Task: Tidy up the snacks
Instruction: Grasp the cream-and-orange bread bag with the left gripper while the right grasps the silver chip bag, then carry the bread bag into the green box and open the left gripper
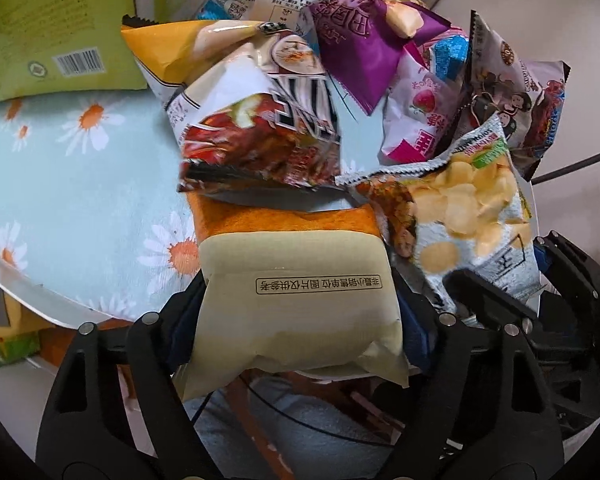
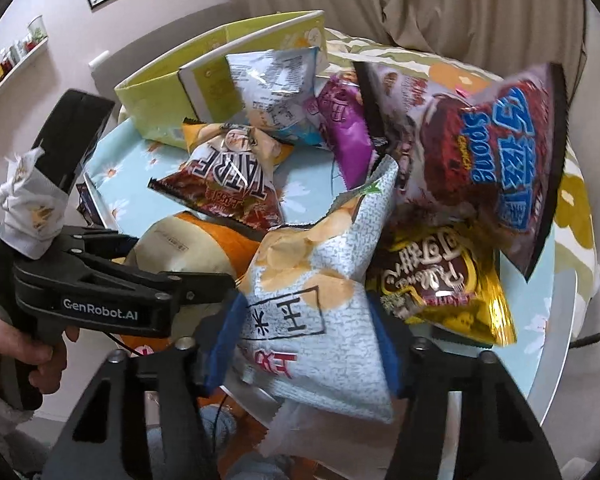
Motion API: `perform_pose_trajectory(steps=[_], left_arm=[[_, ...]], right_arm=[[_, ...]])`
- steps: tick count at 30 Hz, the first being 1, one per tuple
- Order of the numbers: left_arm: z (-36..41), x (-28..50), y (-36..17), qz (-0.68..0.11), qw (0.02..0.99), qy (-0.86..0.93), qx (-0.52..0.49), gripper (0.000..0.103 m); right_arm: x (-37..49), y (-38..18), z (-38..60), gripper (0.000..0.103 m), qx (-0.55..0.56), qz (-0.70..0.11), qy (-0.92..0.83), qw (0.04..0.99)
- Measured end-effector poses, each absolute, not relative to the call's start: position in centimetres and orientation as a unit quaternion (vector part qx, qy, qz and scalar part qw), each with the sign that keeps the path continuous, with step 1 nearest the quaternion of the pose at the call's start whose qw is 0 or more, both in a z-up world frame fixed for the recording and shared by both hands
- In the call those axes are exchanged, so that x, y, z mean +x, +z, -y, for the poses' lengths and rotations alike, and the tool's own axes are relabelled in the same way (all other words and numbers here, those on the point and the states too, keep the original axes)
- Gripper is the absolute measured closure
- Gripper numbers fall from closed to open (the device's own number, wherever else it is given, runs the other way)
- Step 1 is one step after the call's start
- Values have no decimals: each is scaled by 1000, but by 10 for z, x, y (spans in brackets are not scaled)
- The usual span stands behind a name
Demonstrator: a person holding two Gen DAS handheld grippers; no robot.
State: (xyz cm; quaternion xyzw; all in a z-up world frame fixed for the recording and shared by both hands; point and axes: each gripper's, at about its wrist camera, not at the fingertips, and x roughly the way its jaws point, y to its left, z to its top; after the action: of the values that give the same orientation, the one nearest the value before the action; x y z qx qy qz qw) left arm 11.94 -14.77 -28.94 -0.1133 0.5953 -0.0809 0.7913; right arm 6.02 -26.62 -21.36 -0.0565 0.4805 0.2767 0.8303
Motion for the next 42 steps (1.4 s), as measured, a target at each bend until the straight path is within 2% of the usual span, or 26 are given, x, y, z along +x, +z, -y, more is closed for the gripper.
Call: perform_pose_trajectory(steps=[3, 12, 22, 29, 35, 42], left_arm=[[145, 110, -283, -592, 793, -84, -115, 24], [141, 85, -249, -577, 805, -87, -106, 24], [128, 63, -201, -548, 825, -82, -110, 24], [104, 61, -143, -500, 854, -73, -123, 24], [60, 81, -97, -455, 881, -53, -122, 24], [-8, 136, -68, -415, 901, -46, -115, 24]], right_arm=[[59, -212, 266, 67, -50, -478, 277, 832], [50, -193, 270, 81, -51, -453, 272, 847], [36, -163, 266, 83, -48, -428, 272, 860], [41, -122, 264, 83, -31, -403, 276, 872], [67, -79, 246, 83, -12, -374, 282, 883], [114, -43, 198, 83, 7, -339, 292, 894]])
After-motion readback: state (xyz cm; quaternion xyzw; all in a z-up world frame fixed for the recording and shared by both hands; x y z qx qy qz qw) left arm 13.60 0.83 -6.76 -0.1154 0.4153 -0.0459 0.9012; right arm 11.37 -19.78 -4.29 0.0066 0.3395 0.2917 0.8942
